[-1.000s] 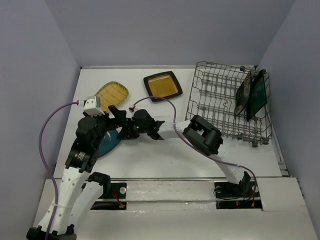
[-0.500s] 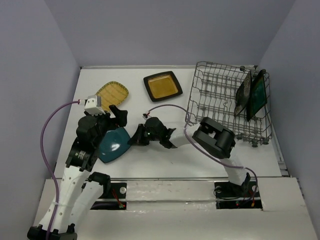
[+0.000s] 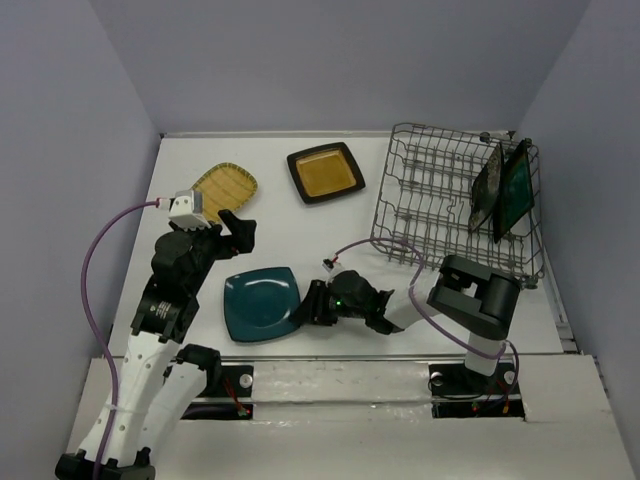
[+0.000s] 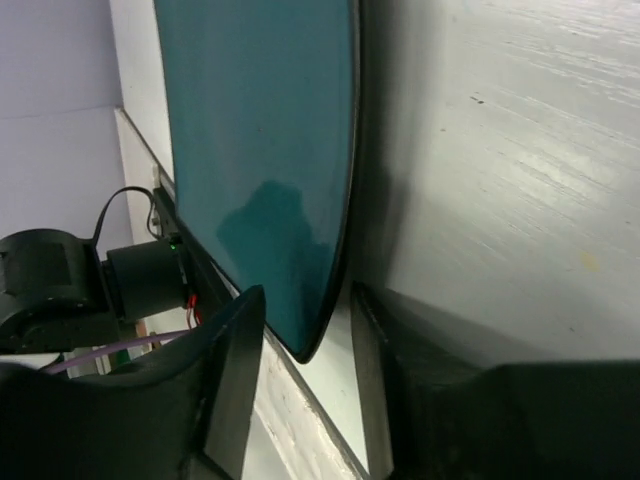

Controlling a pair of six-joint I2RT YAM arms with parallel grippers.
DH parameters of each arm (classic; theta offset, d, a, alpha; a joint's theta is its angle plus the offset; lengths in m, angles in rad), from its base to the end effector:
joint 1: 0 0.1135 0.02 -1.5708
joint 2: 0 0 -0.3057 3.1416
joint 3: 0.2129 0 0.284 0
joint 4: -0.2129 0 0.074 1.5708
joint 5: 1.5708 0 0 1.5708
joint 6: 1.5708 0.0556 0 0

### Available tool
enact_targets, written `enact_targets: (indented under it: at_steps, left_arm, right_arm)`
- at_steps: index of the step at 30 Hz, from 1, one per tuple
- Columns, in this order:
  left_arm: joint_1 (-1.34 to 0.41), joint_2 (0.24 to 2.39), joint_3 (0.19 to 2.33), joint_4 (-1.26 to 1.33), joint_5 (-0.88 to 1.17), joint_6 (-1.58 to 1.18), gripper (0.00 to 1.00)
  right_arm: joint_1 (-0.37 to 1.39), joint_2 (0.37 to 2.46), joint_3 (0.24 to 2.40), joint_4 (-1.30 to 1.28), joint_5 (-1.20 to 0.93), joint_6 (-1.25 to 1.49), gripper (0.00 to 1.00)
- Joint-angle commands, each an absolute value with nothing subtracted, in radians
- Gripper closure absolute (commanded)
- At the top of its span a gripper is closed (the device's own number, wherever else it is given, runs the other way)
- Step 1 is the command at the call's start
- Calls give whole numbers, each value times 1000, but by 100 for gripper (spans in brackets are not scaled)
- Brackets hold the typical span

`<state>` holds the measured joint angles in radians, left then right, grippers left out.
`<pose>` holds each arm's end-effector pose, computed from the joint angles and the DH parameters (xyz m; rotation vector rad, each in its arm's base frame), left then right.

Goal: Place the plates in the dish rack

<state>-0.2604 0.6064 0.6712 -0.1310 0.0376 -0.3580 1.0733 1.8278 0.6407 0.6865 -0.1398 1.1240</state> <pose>0.1649 -0.0461 0.3570 -0.0518 1.6601 -0.5027 0.1700 0.3293 0.1123 -0.0392 2.4295 1.3590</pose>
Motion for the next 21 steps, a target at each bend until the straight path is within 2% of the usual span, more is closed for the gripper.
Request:
enact_targets:
  at_steps: [1, 2, 5, 12, 16, 17, 21]
  left_arm:
    - [-253, 601, 689, -74, 54, -362, 1]
    - [-253, 600, 689, -74, 54, -362, 1]
    - [-253, 597, 687, -74, 54, -362, 1]
    - [-253, 592, 687, -75, 54, -361, 1]
    - [-253, 586, 689, -77, 52, -360, 1]
    - [-253, 584, 689, -78, 52, -360, 1]
    - [-253, 580, 690, -77, 54, -362, 1]
  right_arm:
    - [1083, 1816, 606, 712, -120, 1069, 49]
    - [1083, 1819, 620, 687, -108, 1059, 43]
    - [1074, 1841, 647, 663, -100, 1031, 35]
    - [1020, 1956, 741, 676, -149, 1026, 38]
    - [1020, 2023, 775, 683, -187, 1063, 46]
    - [1020, 2035, 775, 713, -199, 1075, 54]
    - [1020, 2085, 738, 810, -235, 1147, 72]
